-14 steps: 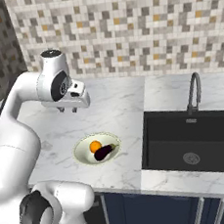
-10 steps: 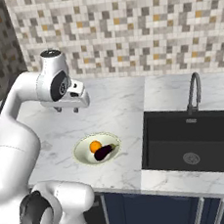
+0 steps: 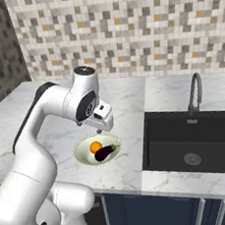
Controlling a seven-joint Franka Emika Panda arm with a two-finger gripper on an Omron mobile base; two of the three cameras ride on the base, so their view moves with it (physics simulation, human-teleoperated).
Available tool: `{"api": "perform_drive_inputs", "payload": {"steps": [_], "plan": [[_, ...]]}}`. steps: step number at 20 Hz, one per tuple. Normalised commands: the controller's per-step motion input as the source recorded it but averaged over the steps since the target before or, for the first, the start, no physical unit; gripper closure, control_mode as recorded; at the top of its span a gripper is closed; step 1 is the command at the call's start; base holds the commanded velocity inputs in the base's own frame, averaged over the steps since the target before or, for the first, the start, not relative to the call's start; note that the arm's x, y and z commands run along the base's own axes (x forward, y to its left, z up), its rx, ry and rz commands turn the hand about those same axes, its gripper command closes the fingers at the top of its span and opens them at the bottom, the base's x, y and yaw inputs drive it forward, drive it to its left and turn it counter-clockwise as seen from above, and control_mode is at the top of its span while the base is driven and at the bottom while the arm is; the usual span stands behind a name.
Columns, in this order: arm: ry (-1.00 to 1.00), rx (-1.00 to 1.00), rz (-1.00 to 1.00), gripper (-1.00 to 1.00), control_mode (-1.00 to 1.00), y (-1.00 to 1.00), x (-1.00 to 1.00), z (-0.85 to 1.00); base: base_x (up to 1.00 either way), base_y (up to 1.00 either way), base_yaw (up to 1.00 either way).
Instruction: Dump the orange and eggplant from the bowl so the bowl can be washed. Place the bowl in the sink after clearing the leftovers.
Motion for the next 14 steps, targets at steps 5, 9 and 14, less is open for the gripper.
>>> {"api": "perform_drive_inputs", "payload": {"steps": [5, 9, 14], "plan": [[0.10, 0.15, -0.31, -1.00, -1.00, -0.87, -0.07, -0.85, 0.00, 0.00, 0.00], [-0.01, 0.07, -0.06, -1.00, -1.00, -0.10, 0.00, -0.50, 0.00, 0.00, 0.00], [0.02, 0.00, 0.04, -1.00, -1.00, 0.07, 0.14, -0.56, 0.00, 0.00, 0.00]]}}
